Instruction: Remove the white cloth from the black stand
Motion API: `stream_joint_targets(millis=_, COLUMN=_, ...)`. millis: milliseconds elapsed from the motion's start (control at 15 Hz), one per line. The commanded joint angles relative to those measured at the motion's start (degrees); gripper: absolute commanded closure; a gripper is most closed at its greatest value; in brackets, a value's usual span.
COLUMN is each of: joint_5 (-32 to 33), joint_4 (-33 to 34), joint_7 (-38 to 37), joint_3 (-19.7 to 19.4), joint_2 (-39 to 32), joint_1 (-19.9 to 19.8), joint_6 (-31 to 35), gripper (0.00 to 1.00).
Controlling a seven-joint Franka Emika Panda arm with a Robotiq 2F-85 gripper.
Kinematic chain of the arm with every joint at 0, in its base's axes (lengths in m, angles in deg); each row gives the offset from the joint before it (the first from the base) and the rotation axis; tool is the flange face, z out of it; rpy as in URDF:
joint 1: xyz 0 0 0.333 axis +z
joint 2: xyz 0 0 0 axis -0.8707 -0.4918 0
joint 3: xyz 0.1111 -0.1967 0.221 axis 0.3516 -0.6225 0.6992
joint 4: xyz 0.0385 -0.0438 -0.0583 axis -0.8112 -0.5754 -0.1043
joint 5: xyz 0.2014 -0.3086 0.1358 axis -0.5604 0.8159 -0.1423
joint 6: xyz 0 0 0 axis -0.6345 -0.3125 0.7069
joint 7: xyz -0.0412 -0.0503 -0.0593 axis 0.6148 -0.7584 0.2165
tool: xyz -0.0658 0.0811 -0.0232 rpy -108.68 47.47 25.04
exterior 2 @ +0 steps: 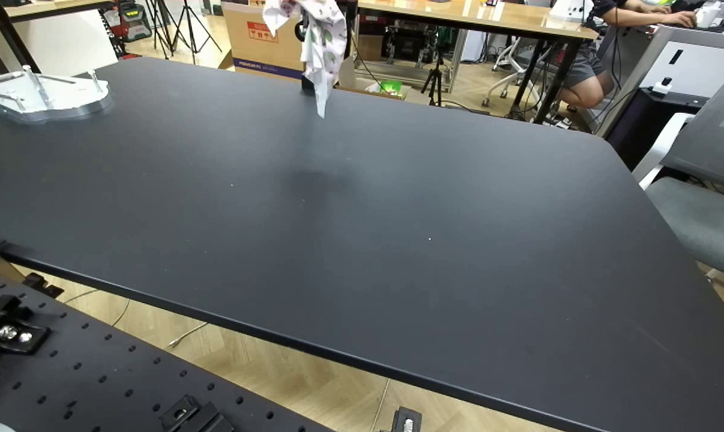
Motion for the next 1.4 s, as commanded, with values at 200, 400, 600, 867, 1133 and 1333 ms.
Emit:
stream_joint_targets(millis=200, joint_5=-1.2, joint_4=-7.0, joint_7=2.4, joint_3=-0.1, joint_2=6.0, joint_1=0.9, joint_6=-5.5, gripper=0.99)
stream_joint_targets(millis=400, joint_5=-0.8, joint_4=-10.4, joint_7=2.0, joint_3=0.0, joint_2=6.4, joint_1=1.3, joint_6=-6.2, gripper=0.99)
stream_joint_targets(millis=600, joint_5=0.7, joint_4=-13.5, joint_7=0.5, joint_3=0.2, joint_2=5.1, joint_1=1.5, joint_6=-4.8, gripper=0.99)
stream_joint_targets(millis=867, joint_5=5.5, joint_4=-17.1, joint_7=-3.8, joint_3=0.1, joint_2=2.2, joint_1=1.0, joint_6=4.2, gripper=0.99)
stream_joint_targets(millis=1133, joint_5=7.1, joint_4=-19.6, joint_7=-12.0, joint_3=0.0, joint_2=-0.7, joint_1=0.4, joint_6=16.2, gripper=0.99)
stream_joint_targets(millis=1333, joint_5=6.4, joint_4=-21.3, joint_7=-16.2, joint_3=0.0, joint_2=-2.0, joint_1=0.3, joint_6=24.9, gripper=0.99)
